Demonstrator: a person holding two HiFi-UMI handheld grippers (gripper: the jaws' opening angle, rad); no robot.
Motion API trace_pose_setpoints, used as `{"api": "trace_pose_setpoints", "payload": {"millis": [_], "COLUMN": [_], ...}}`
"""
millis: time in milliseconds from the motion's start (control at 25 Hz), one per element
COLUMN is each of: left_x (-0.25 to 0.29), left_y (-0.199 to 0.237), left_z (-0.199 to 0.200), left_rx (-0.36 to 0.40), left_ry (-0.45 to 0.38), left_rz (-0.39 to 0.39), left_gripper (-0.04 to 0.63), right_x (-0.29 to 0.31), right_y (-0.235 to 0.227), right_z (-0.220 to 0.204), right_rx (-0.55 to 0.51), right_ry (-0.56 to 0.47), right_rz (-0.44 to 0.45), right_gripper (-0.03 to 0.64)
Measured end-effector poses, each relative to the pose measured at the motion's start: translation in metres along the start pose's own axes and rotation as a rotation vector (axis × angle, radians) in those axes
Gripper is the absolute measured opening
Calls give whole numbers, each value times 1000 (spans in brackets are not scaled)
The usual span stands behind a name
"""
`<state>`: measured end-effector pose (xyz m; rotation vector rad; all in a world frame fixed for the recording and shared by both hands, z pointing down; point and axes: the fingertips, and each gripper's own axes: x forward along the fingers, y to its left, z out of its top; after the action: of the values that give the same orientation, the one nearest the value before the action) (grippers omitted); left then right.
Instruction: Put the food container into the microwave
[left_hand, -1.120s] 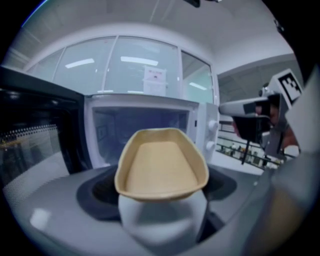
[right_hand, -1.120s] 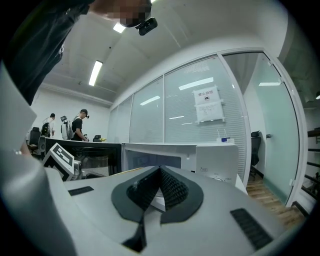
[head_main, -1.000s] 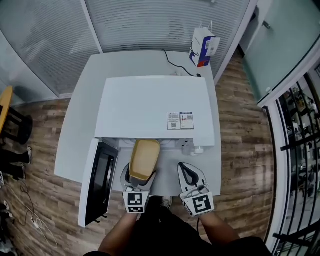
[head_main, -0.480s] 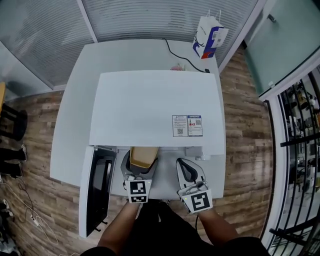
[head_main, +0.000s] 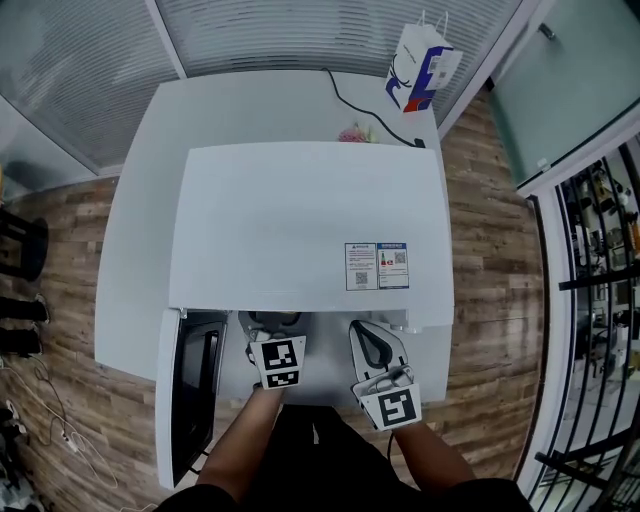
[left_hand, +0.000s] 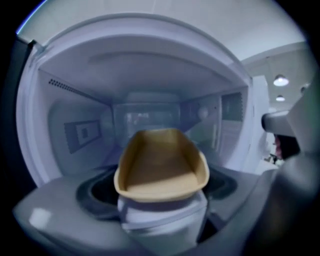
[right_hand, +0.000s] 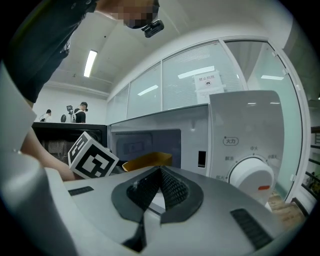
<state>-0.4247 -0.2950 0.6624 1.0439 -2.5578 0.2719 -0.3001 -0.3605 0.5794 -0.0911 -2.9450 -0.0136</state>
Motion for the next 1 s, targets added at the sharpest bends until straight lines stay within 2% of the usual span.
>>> {"api": "trace_pose_setpoints", "payload": {"millis": [320, 600, 760, 1000], "left_x": [22, 19, 3, -39], "left_y": [-3, -1, -3, -16], "left_z": [-5, -7, -2, 9], "left_rx": [-1, -23, -13, 10], "left_ry": [46, 68, 34, -16], "left_rz": [12, 16, 17, -22], "left_gripper": [482, 531, 531, 528], "right_x": [4, 1, -2, -12], "right_y": [1, 2, 2, 8], "right_z": [-3, -1, -1, 16], "right_rx": [18, 21, 8, -1], "right_ry": [3, 2, 11, -22], "right_rz": [4, 13, 14, 23], "right_gripper": [-2, -2, -2, -2]}}
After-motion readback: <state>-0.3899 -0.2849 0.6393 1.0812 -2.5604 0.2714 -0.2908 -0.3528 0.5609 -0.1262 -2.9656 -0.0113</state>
